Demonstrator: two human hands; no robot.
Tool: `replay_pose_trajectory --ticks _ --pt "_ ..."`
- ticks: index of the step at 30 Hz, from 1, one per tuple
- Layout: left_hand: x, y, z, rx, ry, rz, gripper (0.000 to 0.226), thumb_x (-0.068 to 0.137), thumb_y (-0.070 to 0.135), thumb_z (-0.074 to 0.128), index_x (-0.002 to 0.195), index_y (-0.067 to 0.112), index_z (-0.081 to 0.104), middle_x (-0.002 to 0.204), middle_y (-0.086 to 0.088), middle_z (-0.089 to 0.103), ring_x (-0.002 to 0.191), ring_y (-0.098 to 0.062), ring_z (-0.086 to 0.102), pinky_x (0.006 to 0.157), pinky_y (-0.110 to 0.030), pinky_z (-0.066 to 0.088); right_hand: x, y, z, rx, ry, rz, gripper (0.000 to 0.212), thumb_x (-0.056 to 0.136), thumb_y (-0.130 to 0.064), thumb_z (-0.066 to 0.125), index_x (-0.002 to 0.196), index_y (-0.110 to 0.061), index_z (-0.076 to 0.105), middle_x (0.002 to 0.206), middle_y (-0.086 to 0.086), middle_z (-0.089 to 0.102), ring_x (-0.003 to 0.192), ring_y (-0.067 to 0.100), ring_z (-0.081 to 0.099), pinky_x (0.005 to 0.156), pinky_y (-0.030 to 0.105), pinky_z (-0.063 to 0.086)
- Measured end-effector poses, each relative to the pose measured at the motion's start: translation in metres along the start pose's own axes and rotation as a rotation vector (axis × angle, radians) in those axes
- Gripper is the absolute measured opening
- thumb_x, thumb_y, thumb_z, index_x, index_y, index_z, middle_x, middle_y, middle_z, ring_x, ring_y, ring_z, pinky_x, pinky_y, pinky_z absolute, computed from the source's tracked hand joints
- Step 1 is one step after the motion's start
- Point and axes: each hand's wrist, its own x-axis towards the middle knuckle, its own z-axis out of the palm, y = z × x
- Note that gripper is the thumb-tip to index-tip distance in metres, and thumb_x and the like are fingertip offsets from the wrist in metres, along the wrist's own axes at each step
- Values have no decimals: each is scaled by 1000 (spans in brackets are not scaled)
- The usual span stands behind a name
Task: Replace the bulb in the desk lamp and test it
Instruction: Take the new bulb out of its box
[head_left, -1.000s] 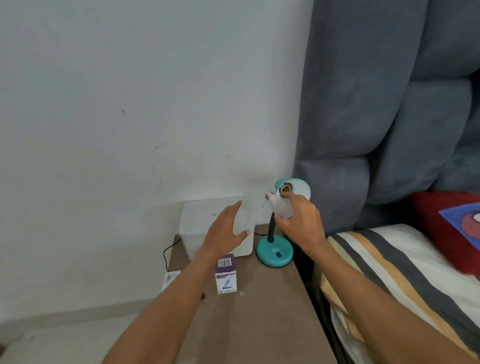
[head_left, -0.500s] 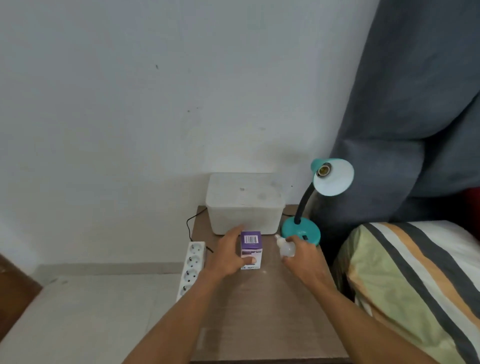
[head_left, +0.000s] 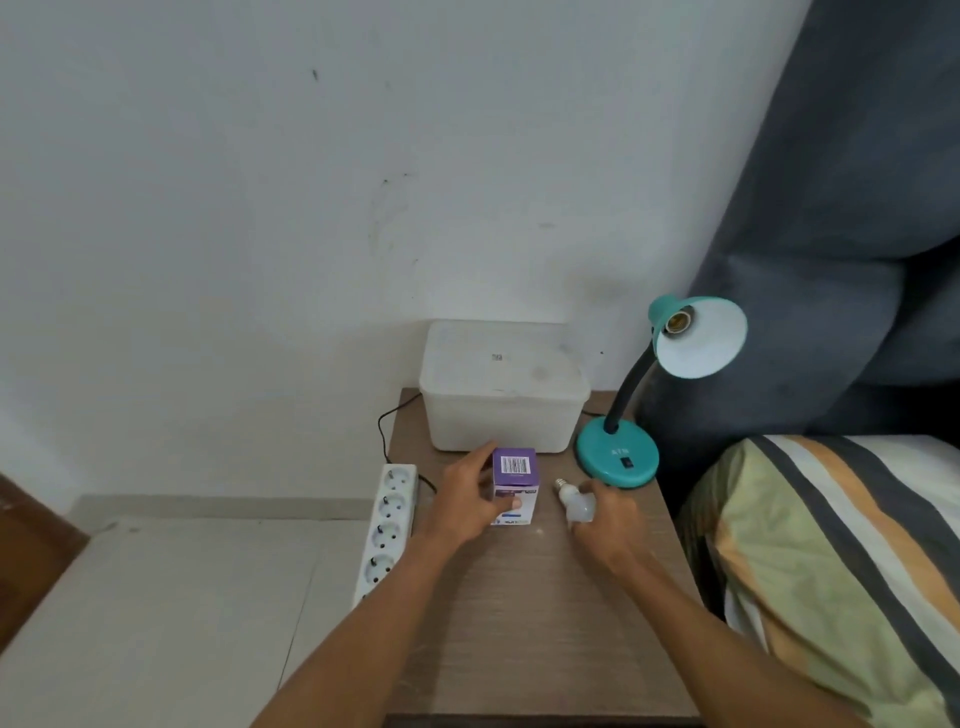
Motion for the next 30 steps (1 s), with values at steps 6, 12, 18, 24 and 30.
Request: replay_pose_trajectory --ticks 6,12,18,24,30 --pt "0 -5 1 -15 -4 25 90 70 12 95 148 7 49 131 -1 64 119 -9 62 91 -5 47 17 -40 -24 76 145 -383 41 86 -34 74 124 -20 66 125 -1 66 116 14 57 94 30 48" --pt "2 -8 2 -21 -5 35 92 72 14 94 151 9 46 137 -6 65 117 -7 64 94 -12 52 37 -72 -34 -220 -143 -601 31 89 -29 69 120 -24 71 123 0 69 106 16 63 83 28 53" --pt "4 -13 5 -2 14 41 93 74 15 93 153 11 44 139 -5 63 123 -14 64 102 -32 56 41 -74 -35 -356 -202 -684 38 88 -27 68 125 -22 66 113 5 72 97 20 66 81 35 57" --pt "4 -16 7 13 4 43 95 76 15 92 155 12 40 144 -6 60 127 -16 62 104 -36 56 47 -73 -32 -399 -218 -753 41 87 -34 69 126 -20 65 111 4 72 94 19 66 80 33 56" --pt "8 -20 8 37 9 45 96 75 19 92 155 14 40 142 -2 61 128 -15 62 106 -41 54 49 -62 -32 -295 -207 -779 36 91 -39 57 118 -20 71 100 -1 74 78 12 66 70 28 57"
